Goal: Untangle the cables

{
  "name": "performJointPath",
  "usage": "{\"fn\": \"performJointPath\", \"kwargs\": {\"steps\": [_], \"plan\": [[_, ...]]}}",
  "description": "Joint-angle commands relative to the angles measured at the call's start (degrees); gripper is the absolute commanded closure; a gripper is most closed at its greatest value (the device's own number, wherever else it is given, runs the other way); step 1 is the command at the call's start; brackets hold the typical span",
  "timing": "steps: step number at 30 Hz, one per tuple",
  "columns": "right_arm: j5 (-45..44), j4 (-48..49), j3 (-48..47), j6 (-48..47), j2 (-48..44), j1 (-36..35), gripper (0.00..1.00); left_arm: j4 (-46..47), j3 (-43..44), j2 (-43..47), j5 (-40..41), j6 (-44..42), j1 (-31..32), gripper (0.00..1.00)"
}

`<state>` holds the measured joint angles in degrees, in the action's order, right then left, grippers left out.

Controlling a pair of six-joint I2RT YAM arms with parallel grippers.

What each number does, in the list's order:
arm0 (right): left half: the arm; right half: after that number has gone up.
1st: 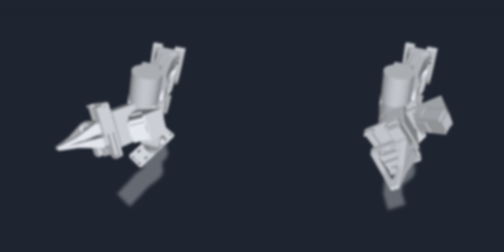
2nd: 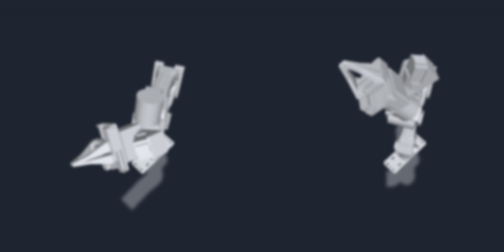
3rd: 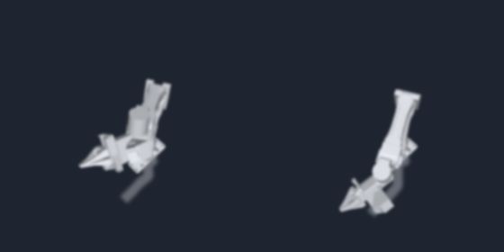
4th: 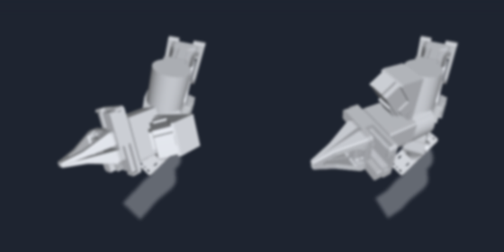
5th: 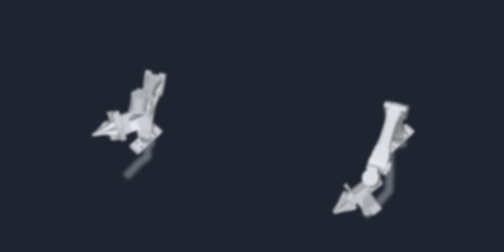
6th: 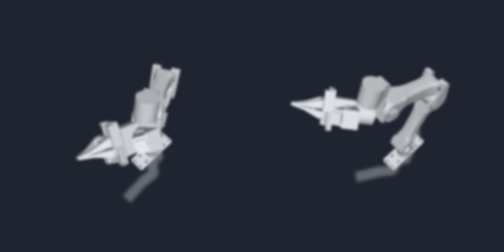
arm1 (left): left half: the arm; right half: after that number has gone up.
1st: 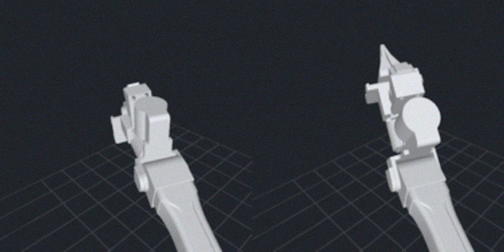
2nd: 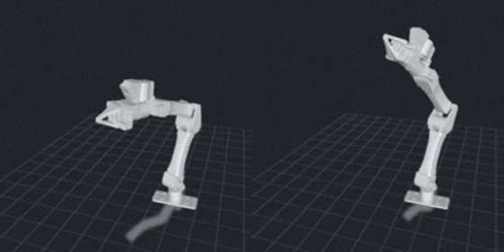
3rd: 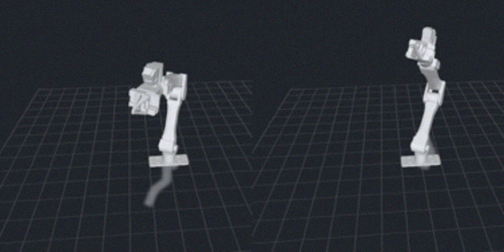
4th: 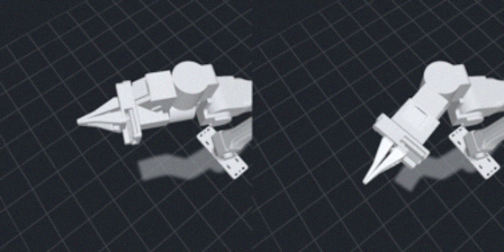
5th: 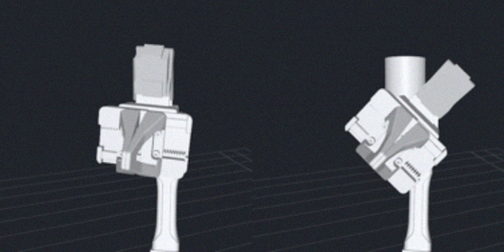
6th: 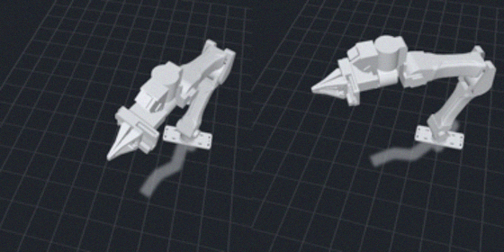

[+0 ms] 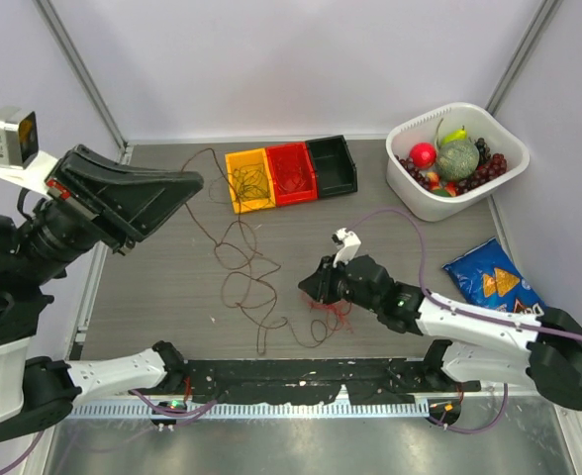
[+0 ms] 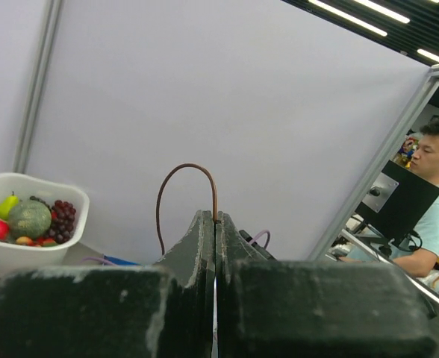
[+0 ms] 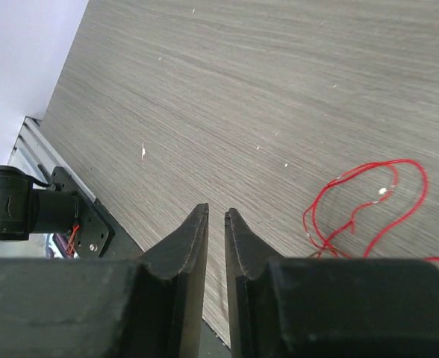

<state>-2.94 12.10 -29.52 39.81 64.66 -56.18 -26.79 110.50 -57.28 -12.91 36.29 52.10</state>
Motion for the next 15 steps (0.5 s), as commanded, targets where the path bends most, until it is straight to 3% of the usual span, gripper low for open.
{"fn": "performJointPath", "kwargs": {"steps": [1,5,8,10,12,15], "plan": [[-7.1,-7.5,-1.8,-5.5,-7.7,-0.3,0.79,-1.8,0.0,-0.1,3.3,-2.5,0.1,1.00],[-8.2,-19.3,-7.6,-13.6,-11.4,-0.3,0.61,-1.5,-2.0,0.2,4.4,-2.8,0.1,1.00],[-7.8,-28.1,-13.1,-19.5,-13.7,-0.3,0.53,-1.4,-2.7,0.5,4.6,-3.0,0.1,1.00],[-2.9,-28.4,-17.7,-21.1,-16.0,-0.3,0.46,-1.0,-3.7,0.8,4.6,-3.0,0.1,1.00],[8.5,-24.5,-20.9,-21.2,-17.4,-0.4,0.35,-0.7,-4.6,0.9,4.9,-3.2,0.0,1.00],[16.0,-18.4,-25.2,-19.5,-16.5,-0.3,0.32,-0.5,-5.6,0.9,5.4,-3.2,0.1,1.00]]}}
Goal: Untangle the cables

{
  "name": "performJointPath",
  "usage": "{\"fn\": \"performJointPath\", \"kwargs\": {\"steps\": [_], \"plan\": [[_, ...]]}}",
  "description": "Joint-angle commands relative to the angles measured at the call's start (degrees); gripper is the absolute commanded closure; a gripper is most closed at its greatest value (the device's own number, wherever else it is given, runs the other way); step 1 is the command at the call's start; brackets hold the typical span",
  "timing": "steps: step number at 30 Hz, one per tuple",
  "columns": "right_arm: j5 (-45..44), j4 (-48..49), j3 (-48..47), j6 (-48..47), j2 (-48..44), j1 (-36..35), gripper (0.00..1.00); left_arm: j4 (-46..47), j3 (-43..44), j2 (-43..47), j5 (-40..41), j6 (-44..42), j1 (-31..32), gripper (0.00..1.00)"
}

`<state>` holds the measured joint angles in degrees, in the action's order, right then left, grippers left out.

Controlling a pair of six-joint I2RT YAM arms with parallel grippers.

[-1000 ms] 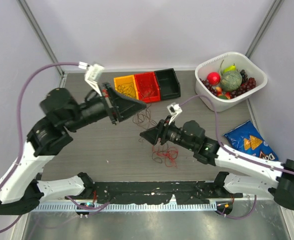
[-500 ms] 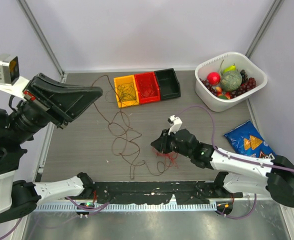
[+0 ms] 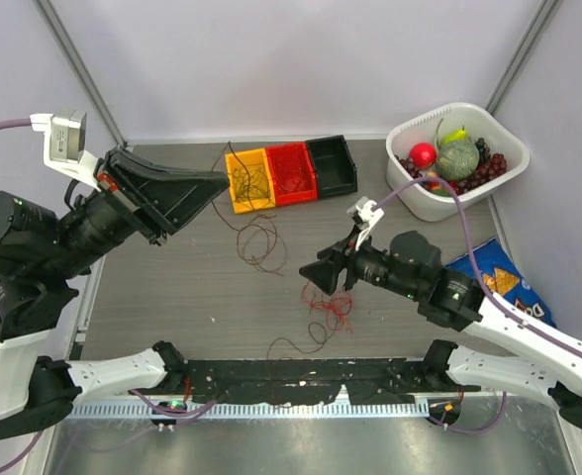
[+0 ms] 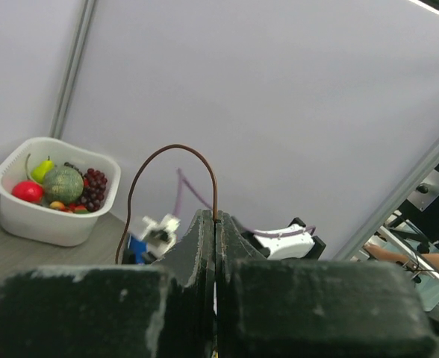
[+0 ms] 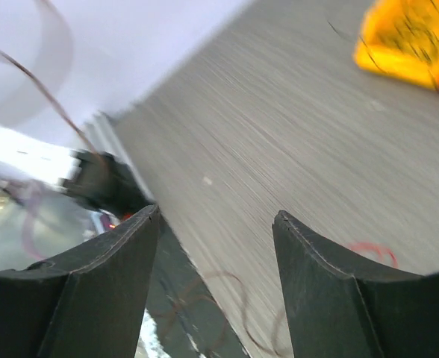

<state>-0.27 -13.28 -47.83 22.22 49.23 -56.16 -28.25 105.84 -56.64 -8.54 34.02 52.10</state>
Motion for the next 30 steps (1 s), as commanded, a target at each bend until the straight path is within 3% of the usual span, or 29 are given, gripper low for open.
{"fn": "performJointPath", "kwargs": {"steps": [1,7,19,21,24,25,30], "plan": [[14.1,9.8,-7.5,-1.5,0.2,-0.4,0.32,1.2,-1.3,0.5,1.3,-1.0,0.1,1.00],[15.4,17.1,-12.4,3.0,5.5,-0.4,0.32,1.4,-6.4,1.2,2.4,-0.6,0.1,1.00],[11.4,9.9,-11.8,-3.3,6.1,-0.4,0.34,4.5,-21.1,4.1,6.7,1.3,0.1,1.00],[3.8,5.9,-11.3,-4.8,4.7,-0.3,0.34,4.6,-22.3,4.2,7.0,1.4,0.1,1.00],[-21.8,-3.2,-14.9,-5.1,4.1,-0.4,0.34,4.3,-24.2,4.3,7.5,1.5,0.1,1.00],[-24.6,-5.9,-15.5,-6.3,4.1,-0.4,0.34,4.2,-25.0,4.3,7.7,1.5,0.1,1.00],[-13.9,-5.8,-16.6,-14.4,3.2,-0.4,0.32,4.0,-28.7,4.6,9.8,3.7,0.1,1.00]]}}
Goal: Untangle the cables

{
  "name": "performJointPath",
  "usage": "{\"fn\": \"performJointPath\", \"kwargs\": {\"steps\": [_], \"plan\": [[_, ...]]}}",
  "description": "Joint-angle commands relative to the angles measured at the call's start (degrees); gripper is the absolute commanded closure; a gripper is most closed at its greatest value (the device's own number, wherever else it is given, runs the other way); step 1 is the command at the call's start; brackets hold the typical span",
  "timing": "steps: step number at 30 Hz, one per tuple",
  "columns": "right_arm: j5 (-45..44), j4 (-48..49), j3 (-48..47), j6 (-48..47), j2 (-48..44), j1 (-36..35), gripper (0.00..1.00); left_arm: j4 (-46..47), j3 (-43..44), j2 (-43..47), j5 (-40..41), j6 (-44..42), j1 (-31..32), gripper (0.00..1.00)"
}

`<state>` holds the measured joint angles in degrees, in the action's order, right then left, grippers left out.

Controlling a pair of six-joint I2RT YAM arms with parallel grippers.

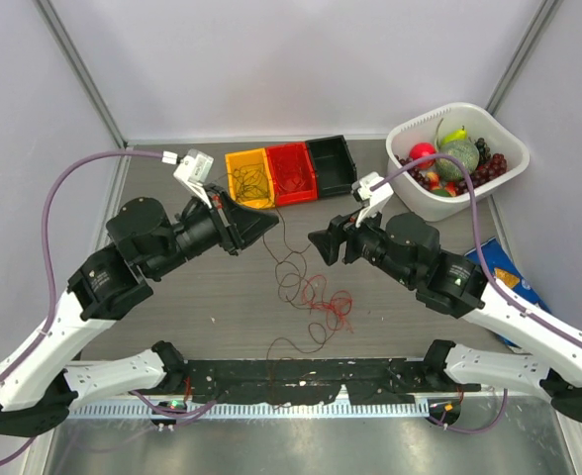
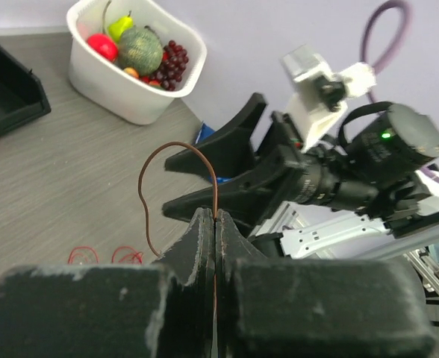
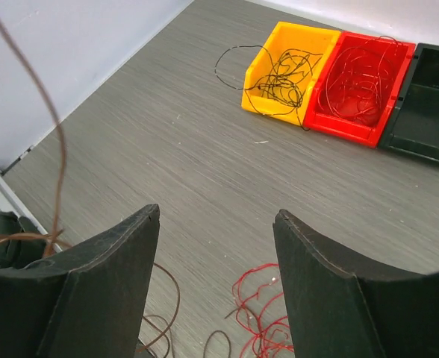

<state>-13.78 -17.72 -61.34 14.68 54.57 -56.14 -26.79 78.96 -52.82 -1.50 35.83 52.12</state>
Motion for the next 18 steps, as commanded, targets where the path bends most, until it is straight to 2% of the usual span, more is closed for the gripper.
{"fn": "performJointPath", "kwargs": {"steps": [1,5,8,10,18], "plan": [[2.6,-1.0,-2.9,-7.3,-2.1,-0.4,0.32,2.6,-2.3,0.8,3.1,2.6,0.1,1.00],[11.9,2.8,-1.5,-3.0,-1.3,-0.3,0.28,3.6,-4.6,1.0,3.2,6.3,0.1,1.00],[26.8,12.0,1.2,2.2,0.7,-0.2,0.28,5.2,-6.5,1.6,3.4,8.5,0.1,1.00],[30.7,16.0,3.5,4.4,1.3,-0.2,0.27,5.9,-7.4,1.8,3.2,9.2,0.1,1.00],[29.5,22.5,8.2,4.7,3.0,-0.4,0.27,8.4,-9.4,2.5,1.8,11.2,0.1,1.00]]}}
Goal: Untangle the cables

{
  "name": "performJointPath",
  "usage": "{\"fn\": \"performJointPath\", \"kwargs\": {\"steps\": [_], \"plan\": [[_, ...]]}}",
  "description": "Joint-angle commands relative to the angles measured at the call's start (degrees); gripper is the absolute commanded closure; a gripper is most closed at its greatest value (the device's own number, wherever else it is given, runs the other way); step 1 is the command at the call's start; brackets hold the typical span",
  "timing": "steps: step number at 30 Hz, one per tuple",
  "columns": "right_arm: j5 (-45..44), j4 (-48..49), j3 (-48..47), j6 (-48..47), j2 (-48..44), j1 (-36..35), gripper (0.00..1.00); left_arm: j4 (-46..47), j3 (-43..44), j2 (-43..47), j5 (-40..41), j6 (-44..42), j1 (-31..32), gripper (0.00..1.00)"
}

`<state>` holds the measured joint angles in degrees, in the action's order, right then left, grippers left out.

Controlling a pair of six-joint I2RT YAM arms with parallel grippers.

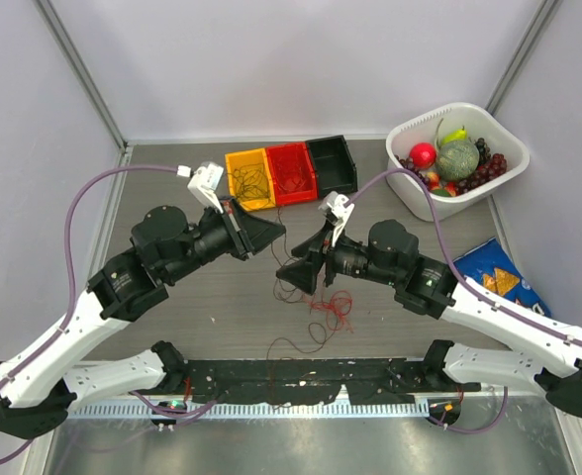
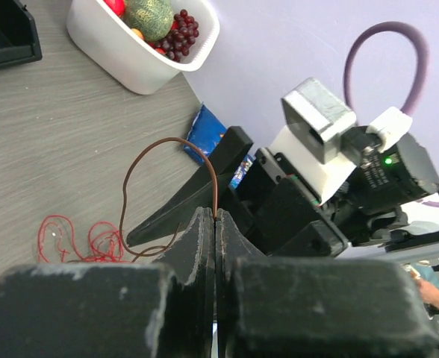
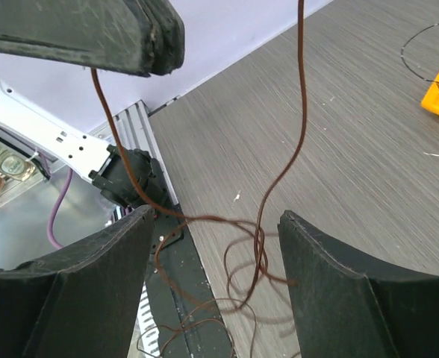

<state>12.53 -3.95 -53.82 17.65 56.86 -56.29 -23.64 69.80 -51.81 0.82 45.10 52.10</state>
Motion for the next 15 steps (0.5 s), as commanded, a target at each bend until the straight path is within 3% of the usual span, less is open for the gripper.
{"fn": "performJointPath", "kwargs": {"steps": [1,4,6,8,9,11,12,13,15], "plan": [[2.4,10.5,1.3,2.2,1.3,-0.2,0.28,5.7,-0.6,1.7,-0.6,2.3,0.1,1.00],[-0.3,13.1,3.4,4.4,1.8,-0.2,0.32,6.1,-1.1,1.7,-0.6,3.1,0.1,1.00],[-2.2,14.5,4.2,5.6,1.9,-0.2,0.42,5.8,-1.0,1.8,-0.6,3.2,0.1,1.00],[-2.9,16.1,5.0,6.4,1.3,-0.1,0.68,5.2,-0.9,1.9,-0.6,2.9,0.1,1.00],[-3.5,16.6,5.3,6.4,1.2,-0.1,0.89,4.6,-0.8,1.9,-0.5,2.5,0.1,1.00],[-6.0,16.3,5.7,7.1,0.5,-0.2,0.99,3.2,-0.5,2.3,1.4,0.8,0.1,1.00],[-7.9,15.8,5.8,7.2,0.4,-0.2,0.99,2.2,-0.5,2.9,2.8,-0.2,0.1,0.96],[-9.2,15.0,5.5,6.6,0.2,-0.1,0.99,1.0,-0.5,3.6,5.1,-1.2,0.0,0.85],[-15.1,12.5,4.3,5.8,0.4,0.2,0.99,-1.0,-1.2,6.0,10.1,-2.8,0.1,0.53]]}}
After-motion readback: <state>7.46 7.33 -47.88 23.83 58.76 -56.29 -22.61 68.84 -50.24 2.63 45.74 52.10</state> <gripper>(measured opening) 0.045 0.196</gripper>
